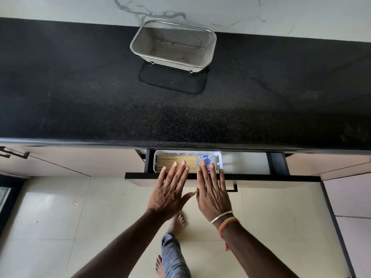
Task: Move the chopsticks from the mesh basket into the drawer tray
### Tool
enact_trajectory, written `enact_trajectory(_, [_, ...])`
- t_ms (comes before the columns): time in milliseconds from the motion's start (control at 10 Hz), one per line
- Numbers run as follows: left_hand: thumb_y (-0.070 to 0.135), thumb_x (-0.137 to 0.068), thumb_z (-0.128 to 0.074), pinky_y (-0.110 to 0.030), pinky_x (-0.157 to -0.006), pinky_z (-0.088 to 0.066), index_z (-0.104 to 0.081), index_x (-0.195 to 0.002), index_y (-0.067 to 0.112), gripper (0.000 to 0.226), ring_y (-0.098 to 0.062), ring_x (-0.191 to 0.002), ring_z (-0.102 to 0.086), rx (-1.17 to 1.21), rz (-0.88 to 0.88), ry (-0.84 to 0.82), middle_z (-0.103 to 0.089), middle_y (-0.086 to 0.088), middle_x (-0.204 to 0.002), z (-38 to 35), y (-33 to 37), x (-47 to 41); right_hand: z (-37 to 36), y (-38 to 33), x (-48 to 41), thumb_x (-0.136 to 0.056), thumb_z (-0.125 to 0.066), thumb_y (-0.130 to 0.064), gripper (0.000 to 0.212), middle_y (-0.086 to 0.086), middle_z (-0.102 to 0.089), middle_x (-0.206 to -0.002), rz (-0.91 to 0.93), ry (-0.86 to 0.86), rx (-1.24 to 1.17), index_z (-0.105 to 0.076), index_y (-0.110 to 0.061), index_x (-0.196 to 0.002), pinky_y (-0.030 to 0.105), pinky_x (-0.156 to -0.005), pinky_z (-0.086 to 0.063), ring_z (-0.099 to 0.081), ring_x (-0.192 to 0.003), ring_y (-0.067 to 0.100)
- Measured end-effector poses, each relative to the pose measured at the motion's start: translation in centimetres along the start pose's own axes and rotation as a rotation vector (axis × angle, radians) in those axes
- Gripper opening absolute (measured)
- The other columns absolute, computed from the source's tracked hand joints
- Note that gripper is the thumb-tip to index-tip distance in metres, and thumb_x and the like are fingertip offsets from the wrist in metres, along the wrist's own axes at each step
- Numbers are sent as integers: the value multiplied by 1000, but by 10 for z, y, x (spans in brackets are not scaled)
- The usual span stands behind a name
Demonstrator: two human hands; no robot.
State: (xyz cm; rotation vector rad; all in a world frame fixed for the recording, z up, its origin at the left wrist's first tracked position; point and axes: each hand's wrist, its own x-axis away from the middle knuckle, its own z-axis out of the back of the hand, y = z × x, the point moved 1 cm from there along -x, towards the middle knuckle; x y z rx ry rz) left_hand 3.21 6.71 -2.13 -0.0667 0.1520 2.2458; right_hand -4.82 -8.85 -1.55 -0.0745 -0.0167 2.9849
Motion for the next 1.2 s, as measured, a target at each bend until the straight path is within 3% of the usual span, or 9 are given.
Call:
enact_trajectory(100, [63, -101, -41, -53, -126, -13, -19, -160, 3, 87, -33, -157, -13, 26, 38, -88, -16, -17, -168, -5, -8, -10, -7, -1, -7, -92, -45, -16, 73, 15, -10, -165, 7, -44, -40, -12, -6, -156, 57, -119, -20, -3, -153, 32])
enact_trajectory(200, [62, -100, -47, -51, -125, -18, -20, -161, 4, 89, -33, -157, -18, 34, 10, -145, -13, -15, -169, -15, -15, -4, -19, 0, 2, -86, -45, -7, 79, 14, -4, -165, 27, -111, -58, -10, -7, -156, 55, -119, -22, -2, -153, 31])
enact_trajectory(300, [63, -97, -48, -51, -124, -21, -20, -161, 5, 91, -31, -156, -23, 25, 39, -224, -12, -13, -170, -28, -34, -4, -24, 12, -7, -78, -40, -1, 85, 13, 0, -166, -78, -175, -88, -7, -7, -156, 55, -119, -21, -1, -153, 31])
enact_trajectory(500, [61, -89, -64, -54, -124, -22, -18, -160, 7, 100, -29, -155, -28, 11, 67, -284, -15, -7, -168, -32, -50, -24, -27, 32, -34, -74, -51, -2, 96, 11, 0, -166, -109, -217, -65, -4, -11, -157, 55, -120, -17, 1, -153, 31])
enact_trajectory(600, [60, -88, -65, -53, -123, -16, -17, -160, 7, 101, -29, -154, -30, -10, 76, -256, -22, -8, -169, -35, -51, -30, -29, 34, -40, -72, -55, -7, 98, 10, -7, -166, -97, -229, -56, -7, -11, -157, 55, -121, -16, -2, -153, 30])
enact_trajectory(700, [61, -93, -56, -51, -125, -5, -9, -160, 8, 98, -29, -156, -26, -36, 121, -290, -27, -10, -169, -37, -50, -42, -30, 39, -51, -70, -61, -14, 97, 11, -23, -163, -85, -246, -33, -16, -10, -155, 54, -121, -17, -17, -151, 30])
enact_trajectory(900, [63, -102, -29, -51, -127, 10, 8, -163, 11, 88, -26, -160, -2, -108, 137, -423, -4, -7, -174, -32, -47, -55, -32, 39, -61, -70, -65, -23, 94, 11, -36, -157, -94, -295, -2, -25, -11, -154, 52, -122, -14, -31, -146, 31])
enact_trajectory(1100, [62, -100, -38, -52, -127, 9, 18, -158, 9, 97, -30, -160, 2, -54, 126, -448, 6, -12, -173, -16, -48, -56, -24, 37, -62, -65, -68, -19, 102, 16, -29, -160, -120, -241, 11, -21, -8, -154, 53, -120, -21, -26, -148, 33])
enact_trajectory(1200, [64, -95, -48, -51, -128, 2, 9, -161, 7, 104, -33, -160, -5, 41, 74, -339, 6, -14, -171, -11, -33, -32, -22, 20, -39, -67, -66, -15, 103, 16, -13, -164, -68, -200, -84, -14, -7, -156, 52, -121, -18, -15, -151, 32])
